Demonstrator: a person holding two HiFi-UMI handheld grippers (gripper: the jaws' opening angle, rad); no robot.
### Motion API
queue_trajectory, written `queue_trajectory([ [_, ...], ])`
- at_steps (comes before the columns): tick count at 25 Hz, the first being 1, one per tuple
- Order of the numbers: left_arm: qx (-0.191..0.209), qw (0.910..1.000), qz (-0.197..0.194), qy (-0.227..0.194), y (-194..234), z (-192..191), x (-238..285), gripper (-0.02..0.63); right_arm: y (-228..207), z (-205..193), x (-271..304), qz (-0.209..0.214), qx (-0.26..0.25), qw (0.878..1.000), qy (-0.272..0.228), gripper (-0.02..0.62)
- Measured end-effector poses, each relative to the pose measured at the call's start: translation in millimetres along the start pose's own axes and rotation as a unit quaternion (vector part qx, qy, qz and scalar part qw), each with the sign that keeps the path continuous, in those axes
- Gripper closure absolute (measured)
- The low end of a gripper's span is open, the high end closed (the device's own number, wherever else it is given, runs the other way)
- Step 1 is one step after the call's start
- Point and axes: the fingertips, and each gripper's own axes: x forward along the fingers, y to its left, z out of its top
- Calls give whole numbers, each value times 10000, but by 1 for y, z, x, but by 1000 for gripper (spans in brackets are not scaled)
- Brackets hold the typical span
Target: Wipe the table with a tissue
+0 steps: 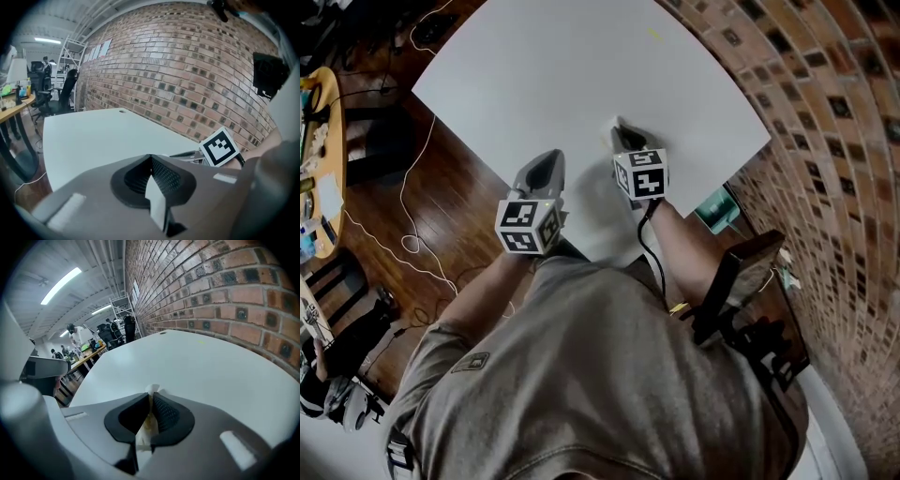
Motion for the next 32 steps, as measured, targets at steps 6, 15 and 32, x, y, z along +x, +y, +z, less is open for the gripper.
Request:
queue_trajectory([
  [6, 94, 9999, -43, 24, -8, -1, 1, 604, -28, -1, -9, -246, 126, 9996, -40, 554],
  [15, 125, 9998, -147, 57, -21, -2, 7, 604, -97, -6, -35, -984, 594, 9932, -163, 554],
  [32, 675, 9943, -605, -569, -35, 13, -23, 604, -32, 10, -125, -1074, 747, 9853, -1097, 554],
])
